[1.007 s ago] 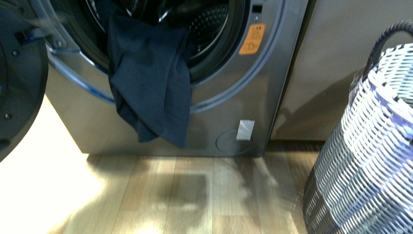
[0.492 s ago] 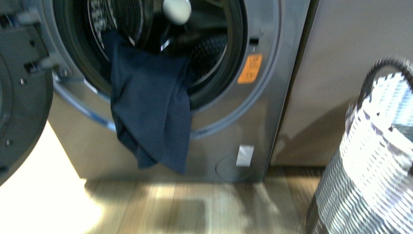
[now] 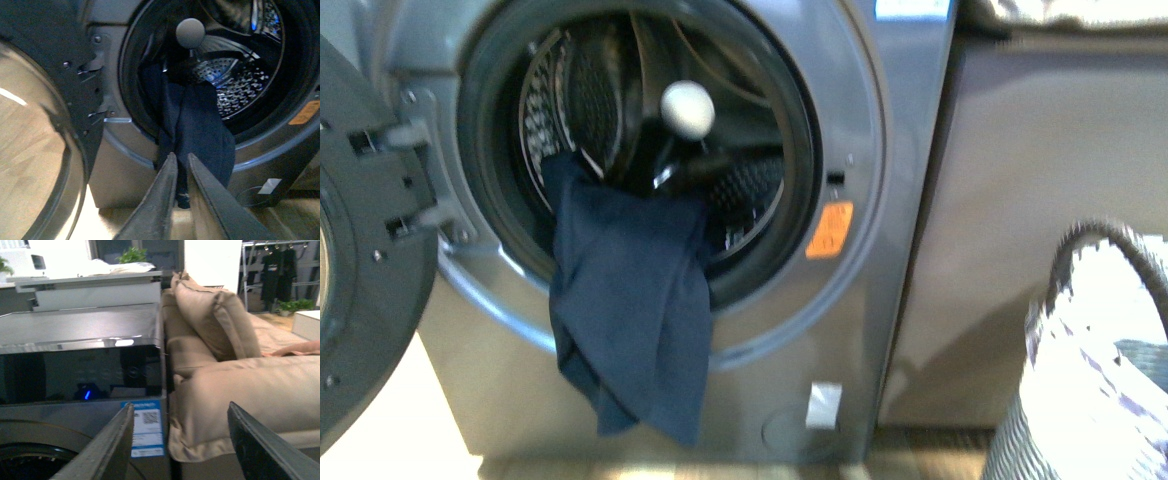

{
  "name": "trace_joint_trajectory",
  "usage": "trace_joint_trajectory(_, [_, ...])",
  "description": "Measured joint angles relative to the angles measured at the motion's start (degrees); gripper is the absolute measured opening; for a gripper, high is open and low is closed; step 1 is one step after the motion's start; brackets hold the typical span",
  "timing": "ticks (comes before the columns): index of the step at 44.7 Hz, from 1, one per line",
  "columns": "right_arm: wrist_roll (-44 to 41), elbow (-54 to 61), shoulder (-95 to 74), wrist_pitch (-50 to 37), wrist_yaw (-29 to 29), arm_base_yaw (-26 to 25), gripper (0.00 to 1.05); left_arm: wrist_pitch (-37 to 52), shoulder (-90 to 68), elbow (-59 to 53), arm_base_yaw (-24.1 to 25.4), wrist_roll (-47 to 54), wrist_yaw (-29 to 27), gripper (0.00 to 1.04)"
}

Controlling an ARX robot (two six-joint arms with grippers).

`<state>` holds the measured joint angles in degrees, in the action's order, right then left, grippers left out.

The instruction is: Put clothes into washing machine

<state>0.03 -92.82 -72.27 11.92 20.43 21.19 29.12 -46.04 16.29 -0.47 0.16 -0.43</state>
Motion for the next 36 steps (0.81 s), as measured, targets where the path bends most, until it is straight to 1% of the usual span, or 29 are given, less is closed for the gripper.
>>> trace_joint_trajectory(1, [0.02,6.34,3.96,-2.89,-0.66,-1.11,0.51,0.2,0.79,-0.83,0.26,-0.07,0.0,0.04])
trace_joint_trajectory(2, [0.02,10.38,6.4,-4.7,-0.94,-1.86,0.47,0.24,1.42,-1.36,0.37,-0.22,0.04,0.02])
trace_joint_trajectory(5, [0.04,21.59,12.7,-9.49,-2.34,-3.74,0.37,0.28,3.34,-3.37,0.37,-0.22,0.22,0.04])
trace_joint_trajectory(7, [0.02,29.83,16.63,-12.74,-4.0,-4.83,0.28,0.28,4.39,-4.37,0.37,-0.22,0.46,0.04])
trace_joint_trajectory(14, [-0.02,48.5,22.18,-19.3,-8.2,-7.63,0.03,-0.09,7.93,-7.43,0.37,-0.22,0.37,0.04])
trace_joint_trajectory(15, [-0.15,51.71,22.88,-20.33,-8.61,-8.35,0.01,-0.35,8.74,-7.98,0.42,-0.22,0.35,0.04])
trace_joint_trajectory(17, [-0.11,57.27,24.98,-22.27,-9.33,-9.81,0.02,-0.94,10.27,-8.96,0.42,-0.22,0.37,0.04])
trace_joint_trajectory(24, [-0.11,66.4,31.85,-26.84,-12.09,-12.55,0.02,-3.13,14.69,-11.23,0.42,-0.22,0.42,0.04])
trace_joint_trajectory(34, [-0.11,76.3,37.55,-29.66,-14.82,-15.47,0.02,-6.6,20.22,-13.16,0.42,-0.24,0.42,0.04])
trace_joint_trajectory(36, [-0.13,77.48,38.66,-29.88,-16.48,-16.63,0.02,-7.3,21.18,-13.49,0.42,-0.22,0.42,0.04])
